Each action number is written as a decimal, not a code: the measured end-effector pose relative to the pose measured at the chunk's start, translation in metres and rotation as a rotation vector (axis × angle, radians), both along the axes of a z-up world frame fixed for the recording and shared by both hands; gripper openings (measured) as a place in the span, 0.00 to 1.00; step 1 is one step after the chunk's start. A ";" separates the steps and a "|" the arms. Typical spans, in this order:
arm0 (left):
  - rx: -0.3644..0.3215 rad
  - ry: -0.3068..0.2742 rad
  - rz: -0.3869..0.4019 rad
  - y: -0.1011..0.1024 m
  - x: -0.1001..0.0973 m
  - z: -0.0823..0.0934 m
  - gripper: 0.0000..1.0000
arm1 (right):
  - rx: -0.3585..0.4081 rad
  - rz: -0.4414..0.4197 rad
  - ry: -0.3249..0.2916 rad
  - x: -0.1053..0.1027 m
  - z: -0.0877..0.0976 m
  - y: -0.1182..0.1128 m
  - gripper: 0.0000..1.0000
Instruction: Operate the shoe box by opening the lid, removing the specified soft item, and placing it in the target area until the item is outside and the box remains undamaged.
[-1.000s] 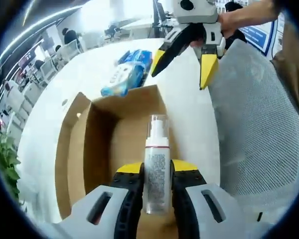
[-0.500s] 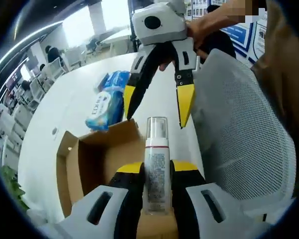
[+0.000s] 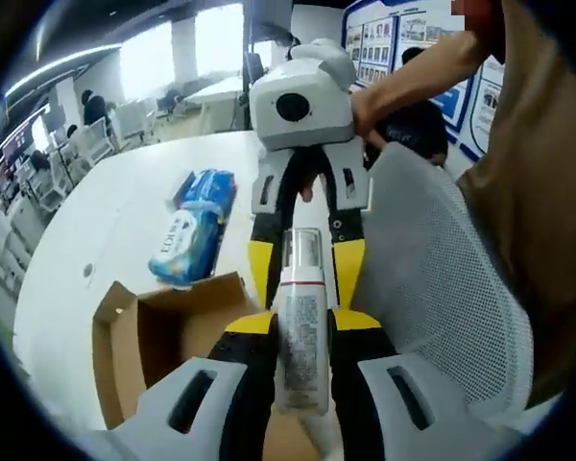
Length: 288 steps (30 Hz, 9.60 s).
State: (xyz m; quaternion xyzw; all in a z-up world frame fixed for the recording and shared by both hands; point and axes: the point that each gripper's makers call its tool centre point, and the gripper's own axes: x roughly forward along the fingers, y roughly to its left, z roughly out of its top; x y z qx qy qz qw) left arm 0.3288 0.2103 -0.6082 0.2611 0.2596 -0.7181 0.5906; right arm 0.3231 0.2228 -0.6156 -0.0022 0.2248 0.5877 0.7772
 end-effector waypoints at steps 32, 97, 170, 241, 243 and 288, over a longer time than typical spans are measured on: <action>0.011 0.120 0.007 0.010 -0.010 -0.007 0.15 | 0.073 -0.056 0.077 -0.006 0.007 -0.003 0.18; -0.170 0.130 0.769 0.102 0.045 -0.048 0.63 | -0.310 -0.158 -0.020 0.096 0.030 -0.149 0.18; -0.176 0.174 0.853 0.111 0.057 -0.054 0.59 | -0.810 0.034 -0.058 0.239 -0.086 -0.241 0.18; -0.149 0.198 0.823 0.101 0.056 -0.063 0.57 | -0.993 0.228 -0.116 0.241 -0.114 -0.273 0.22; -0.149 0.198 0.823 0.101 0.056 -0.063 0.57 | -0.993 0.230 -0.115 0.240 -0.114 -0.273 0.22; -0.253 0.193 0.912 0.115 0.059 -0.035 0.57 | -0.617 -0.393 -0.065 0.202 -0.012 -0.265 0.45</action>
